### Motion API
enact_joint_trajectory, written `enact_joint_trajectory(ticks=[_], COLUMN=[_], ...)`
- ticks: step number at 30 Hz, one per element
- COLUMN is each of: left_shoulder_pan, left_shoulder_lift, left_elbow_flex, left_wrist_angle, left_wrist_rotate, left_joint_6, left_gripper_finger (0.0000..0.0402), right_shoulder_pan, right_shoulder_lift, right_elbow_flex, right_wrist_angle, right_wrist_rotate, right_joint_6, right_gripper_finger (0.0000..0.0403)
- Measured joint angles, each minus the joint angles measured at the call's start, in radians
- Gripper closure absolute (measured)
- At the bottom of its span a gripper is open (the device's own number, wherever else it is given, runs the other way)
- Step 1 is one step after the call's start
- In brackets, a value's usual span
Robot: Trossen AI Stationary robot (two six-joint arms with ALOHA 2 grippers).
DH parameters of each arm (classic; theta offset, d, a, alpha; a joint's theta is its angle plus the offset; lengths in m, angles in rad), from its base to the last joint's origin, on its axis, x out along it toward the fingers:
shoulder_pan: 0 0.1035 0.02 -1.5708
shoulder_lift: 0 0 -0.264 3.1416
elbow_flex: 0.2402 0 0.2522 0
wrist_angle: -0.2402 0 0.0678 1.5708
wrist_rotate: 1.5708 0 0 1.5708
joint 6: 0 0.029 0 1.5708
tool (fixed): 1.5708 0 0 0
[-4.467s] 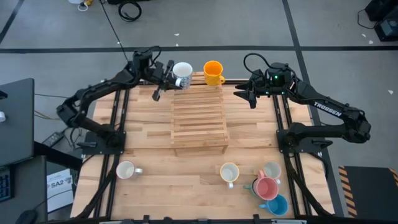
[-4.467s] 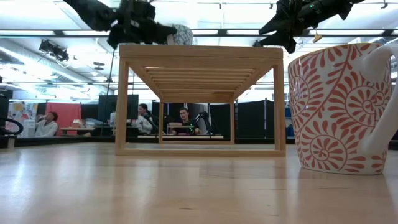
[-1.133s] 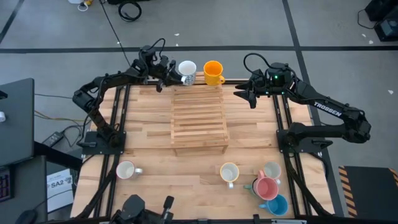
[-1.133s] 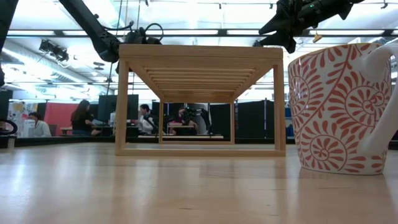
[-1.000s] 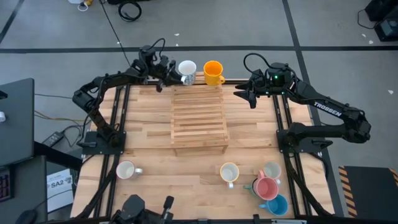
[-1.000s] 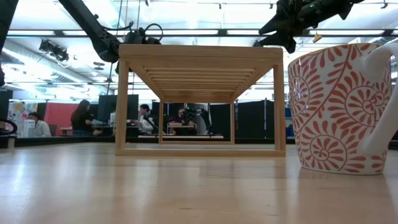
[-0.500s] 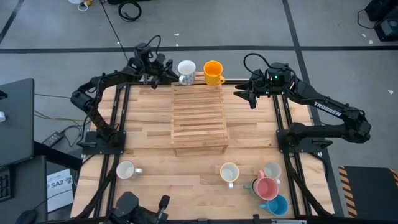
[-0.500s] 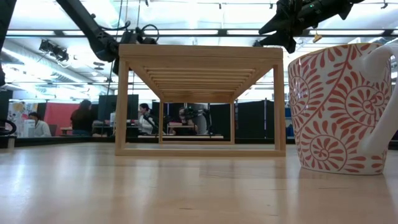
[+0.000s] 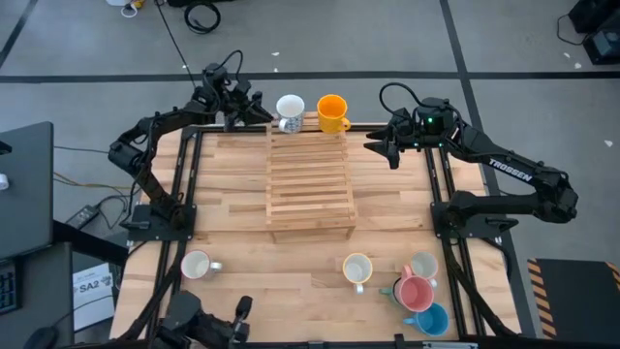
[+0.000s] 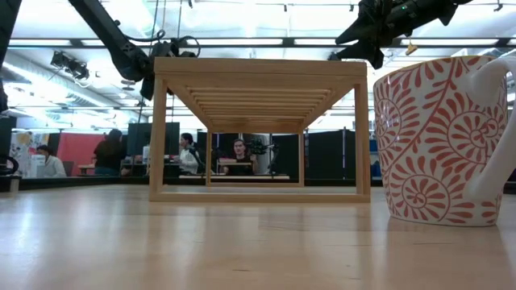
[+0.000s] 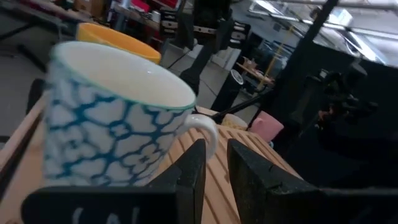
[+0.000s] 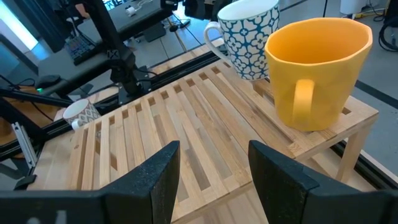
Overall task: Place coffee mugs
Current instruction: Put the left blue cup on the shelf
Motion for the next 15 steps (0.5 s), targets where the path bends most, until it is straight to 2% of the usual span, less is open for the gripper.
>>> enact_joint_trajectory(ticks=[8,12,15], left_shoulder_pan=[0.016,-0.034,-0.090], left_shoulder_lift=[-0.153,-0.280,-0.385], left_elbow_flex=[0.000,0.000,0.000], left_wrist_angle=[-0.004,-0.090,-0.220], left_wrist_rotate=[-0.026,-0.126,-0.232], left_joint_6=[-0.051,-0.044,0.061], left_gripper_finger=[0.0333,0.0346,0.0360], right_shoulder_pan=[0.000,0.000,0.000], right_shoulder_lift=[0.000,0.000,0.000], right_elbow_flex=[0.000,0.000,0.000], right_wrist_angle=[0.000,0.000,0.000], right_wrist_rotate=[0.000,0.000,0.000], right_joint_6=[0.000,0.000,0.000], right_gripper_finger=[0.0206,0.0206,0.0206])
